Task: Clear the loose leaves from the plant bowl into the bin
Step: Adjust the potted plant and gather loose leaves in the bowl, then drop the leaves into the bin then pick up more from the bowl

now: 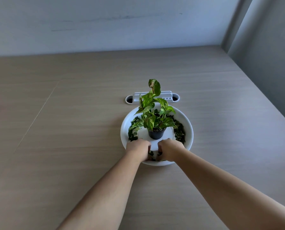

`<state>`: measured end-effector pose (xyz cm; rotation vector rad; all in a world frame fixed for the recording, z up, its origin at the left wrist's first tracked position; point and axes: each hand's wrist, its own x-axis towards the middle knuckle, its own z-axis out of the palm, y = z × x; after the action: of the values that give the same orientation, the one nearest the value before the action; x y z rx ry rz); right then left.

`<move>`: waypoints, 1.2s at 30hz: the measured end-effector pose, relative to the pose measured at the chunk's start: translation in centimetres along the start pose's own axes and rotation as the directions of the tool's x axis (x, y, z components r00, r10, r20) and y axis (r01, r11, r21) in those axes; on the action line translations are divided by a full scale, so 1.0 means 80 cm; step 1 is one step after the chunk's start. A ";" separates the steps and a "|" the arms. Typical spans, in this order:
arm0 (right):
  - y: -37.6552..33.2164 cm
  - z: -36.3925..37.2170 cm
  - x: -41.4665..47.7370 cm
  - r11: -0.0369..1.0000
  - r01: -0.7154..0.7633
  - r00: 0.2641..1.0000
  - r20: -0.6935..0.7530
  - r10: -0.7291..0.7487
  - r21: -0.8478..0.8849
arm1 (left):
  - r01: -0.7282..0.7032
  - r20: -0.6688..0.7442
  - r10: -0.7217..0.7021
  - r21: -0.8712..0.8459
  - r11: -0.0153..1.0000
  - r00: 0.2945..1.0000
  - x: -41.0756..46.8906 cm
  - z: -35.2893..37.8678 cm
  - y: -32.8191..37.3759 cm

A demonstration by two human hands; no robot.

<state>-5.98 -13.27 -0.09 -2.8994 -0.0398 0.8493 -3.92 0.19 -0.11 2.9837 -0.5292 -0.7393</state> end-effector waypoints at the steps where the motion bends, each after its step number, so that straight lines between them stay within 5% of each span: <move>1: -0.001 0.002 -0.001 1.000 -0.005 1.000 -0.026 0.005 0.000 | -0.004 -0.010 0.004 -0.012 1.000 1.000 0.001 0.001 0.001; 10: -0.007 0.022 0.001 0.974 -0.052 0.981 -0.171 0.091 0.222 | -0.052 -0.049 0.043 -0.218 0.975 0.998 0.020 0.019 -0.006; 23: 0.043 -0.015 -0.067 0.809 -0.083 0.847 -0.386 0.365 0.582 | -0.218 -0.292 0.082 -0.472 0.854 0.953 -0.017 -0.021 0.035; 30: 0.206 0.015 -0.199 0.694 -0.218 0.745 -0.342 0.572 0.686 | -0.355 -0.258 0.260 -0.462 0.813 0.931 -0.053 -0.013 0.232; 36: 0.392 0.105 -0.400 0.523 -0.358 0.541 -0.285 0.792 0.774 | -0.554 -0.168 0.539 -0.421 0.718 0.826 -0.122 0.033 0.495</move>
<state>-37.75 -45.36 6.19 -2.2884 1.1895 -0.1498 -25.84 -33.77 5.97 2.2180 -1.0169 -0.6349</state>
